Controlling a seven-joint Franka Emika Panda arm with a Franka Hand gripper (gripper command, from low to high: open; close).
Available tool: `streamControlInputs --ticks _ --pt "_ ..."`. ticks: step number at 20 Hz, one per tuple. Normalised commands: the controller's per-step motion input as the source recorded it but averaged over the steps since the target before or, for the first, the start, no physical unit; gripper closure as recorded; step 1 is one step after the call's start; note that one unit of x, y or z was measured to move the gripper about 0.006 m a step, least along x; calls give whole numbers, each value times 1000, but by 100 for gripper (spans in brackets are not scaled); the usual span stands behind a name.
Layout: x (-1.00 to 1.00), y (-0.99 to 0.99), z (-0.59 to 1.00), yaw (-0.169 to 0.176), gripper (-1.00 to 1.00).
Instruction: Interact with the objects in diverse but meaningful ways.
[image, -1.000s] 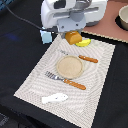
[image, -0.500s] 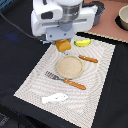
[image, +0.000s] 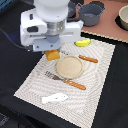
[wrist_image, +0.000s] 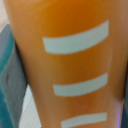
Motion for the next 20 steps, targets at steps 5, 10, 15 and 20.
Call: streamControlInputs --ticks 5,10,15,20 --pt "-979 -359 -366 -43 100" --pt "-975 -349 -393 -46 100" --pt "-993 -278 -448 -31 100" --pt "-507 -129 -144 -3 -100"
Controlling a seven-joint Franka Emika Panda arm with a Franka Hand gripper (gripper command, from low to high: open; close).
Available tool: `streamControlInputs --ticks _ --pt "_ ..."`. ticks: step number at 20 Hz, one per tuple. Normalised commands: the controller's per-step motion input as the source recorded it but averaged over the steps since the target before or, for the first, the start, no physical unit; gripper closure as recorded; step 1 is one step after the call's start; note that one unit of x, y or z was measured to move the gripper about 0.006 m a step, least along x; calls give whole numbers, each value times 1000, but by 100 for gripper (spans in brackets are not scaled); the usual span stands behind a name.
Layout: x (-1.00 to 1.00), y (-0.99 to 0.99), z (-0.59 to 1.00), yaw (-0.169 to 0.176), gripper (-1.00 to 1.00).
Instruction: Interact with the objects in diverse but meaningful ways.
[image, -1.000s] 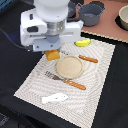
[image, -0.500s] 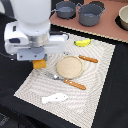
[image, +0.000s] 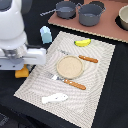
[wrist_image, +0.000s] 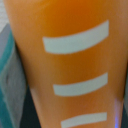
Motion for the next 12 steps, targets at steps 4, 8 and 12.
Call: streamControlInputs --ticks 4,8,12 --pt "328 -124 204 0 -100" --pt "481 -126 420 10 -100" --pt "508 -115 431 43 -100"
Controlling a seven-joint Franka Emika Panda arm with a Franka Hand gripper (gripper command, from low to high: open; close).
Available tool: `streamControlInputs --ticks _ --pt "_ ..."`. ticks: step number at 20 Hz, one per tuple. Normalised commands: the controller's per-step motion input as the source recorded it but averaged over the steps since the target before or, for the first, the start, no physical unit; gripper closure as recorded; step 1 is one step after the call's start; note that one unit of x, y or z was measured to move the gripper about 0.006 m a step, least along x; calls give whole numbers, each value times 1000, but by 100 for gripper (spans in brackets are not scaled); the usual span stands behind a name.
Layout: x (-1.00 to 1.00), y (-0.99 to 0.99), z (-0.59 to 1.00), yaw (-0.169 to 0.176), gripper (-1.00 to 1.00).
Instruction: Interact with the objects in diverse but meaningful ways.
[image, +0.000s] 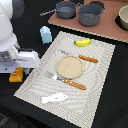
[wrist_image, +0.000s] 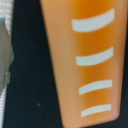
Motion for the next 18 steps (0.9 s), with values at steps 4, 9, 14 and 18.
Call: streamControlInputs --ticks 4,9,14,18 --pt "683 76 681 55 -100" --pt "804 242 413 28 -100" --pt "813 260 194 25 -100" --pt "826 276 158 41 -100"
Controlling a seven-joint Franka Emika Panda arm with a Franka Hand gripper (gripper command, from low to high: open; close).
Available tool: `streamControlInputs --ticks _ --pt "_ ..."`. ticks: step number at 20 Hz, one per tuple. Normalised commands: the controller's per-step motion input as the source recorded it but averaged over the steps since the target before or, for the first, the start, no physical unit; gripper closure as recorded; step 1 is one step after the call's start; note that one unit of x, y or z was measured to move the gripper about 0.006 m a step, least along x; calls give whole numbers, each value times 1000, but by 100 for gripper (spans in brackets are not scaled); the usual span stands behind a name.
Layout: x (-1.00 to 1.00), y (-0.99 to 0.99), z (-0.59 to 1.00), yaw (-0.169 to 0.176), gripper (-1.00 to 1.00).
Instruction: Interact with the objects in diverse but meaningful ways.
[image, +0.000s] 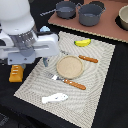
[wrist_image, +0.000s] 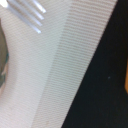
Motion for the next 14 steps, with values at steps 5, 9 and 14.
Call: streamControlInputs --ticks 5,9,14 --pt "710 393 309 67 -100" --pt "169 464 219 248 -100" --pt "333 362 253 221 -100"
